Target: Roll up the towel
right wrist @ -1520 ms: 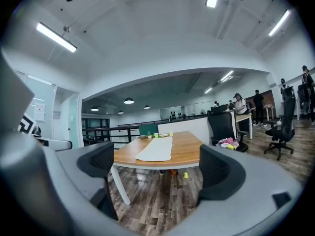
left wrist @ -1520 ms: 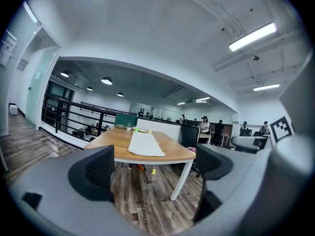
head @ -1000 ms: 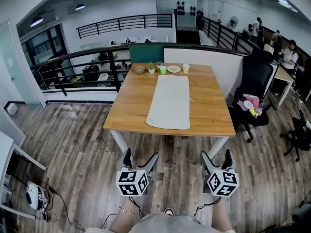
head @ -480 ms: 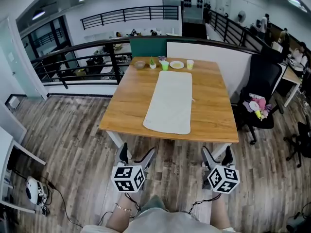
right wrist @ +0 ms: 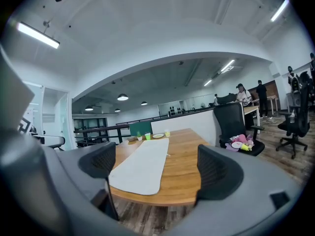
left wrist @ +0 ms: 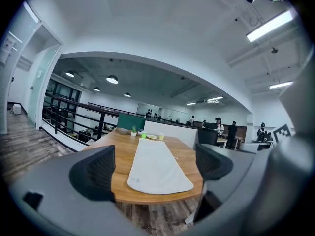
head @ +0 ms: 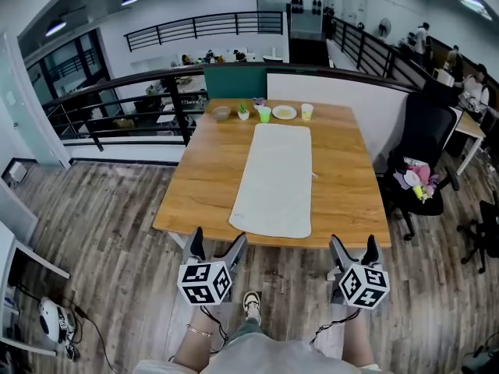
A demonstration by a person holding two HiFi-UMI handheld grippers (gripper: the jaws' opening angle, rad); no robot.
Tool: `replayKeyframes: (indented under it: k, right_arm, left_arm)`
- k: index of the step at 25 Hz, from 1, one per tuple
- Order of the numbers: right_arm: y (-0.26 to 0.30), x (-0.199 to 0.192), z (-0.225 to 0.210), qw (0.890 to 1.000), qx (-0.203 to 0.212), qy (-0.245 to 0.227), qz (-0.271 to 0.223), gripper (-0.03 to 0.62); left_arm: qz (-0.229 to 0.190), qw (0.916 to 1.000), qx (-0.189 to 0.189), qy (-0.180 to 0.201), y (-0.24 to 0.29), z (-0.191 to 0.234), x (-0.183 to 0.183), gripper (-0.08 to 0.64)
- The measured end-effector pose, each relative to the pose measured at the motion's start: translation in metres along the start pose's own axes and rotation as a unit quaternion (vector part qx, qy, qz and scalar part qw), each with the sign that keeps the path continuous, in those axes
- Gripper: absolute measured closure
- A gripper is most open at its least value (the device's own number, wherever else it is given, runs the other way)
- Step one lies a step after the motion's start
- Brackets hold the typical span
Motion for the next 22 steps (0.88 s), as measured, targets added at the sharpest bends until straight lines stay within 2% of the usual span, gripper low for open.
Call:
replayKeyframes:
  k: [7,16,22]
  right_arm:
    - [0.085,0.023,0.002,1.0,-0.007,-0.014,0.0,0.074]
    - [0.185,0.049,0.001,0.999,-0.03,-0.01,-0.008,0.094]
    - [0.222,0.046,-0.003,0.999,-0.041,-0.002,-0.001,0.101]
  left_arm:
    - [0.001,0.9999,-0.008,-0.012,0.084,0.031,0.024,0.051]
    - [0.0,0.9994,-0.034,-0.003,0.198,0.062,0.062,0.051]
    - [0.019,0.9985,-0.051,0.0,0.249,0.07,0.06,0.051]
Point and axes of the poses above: the fingertips, and each gripper's own axes: y forward along the fingers, z to its left, x out of its top, the point moved 5 cm from there along -y, backward along the fingers, and after that the axes turned 8 degrees about x, right-handed, at the moved point
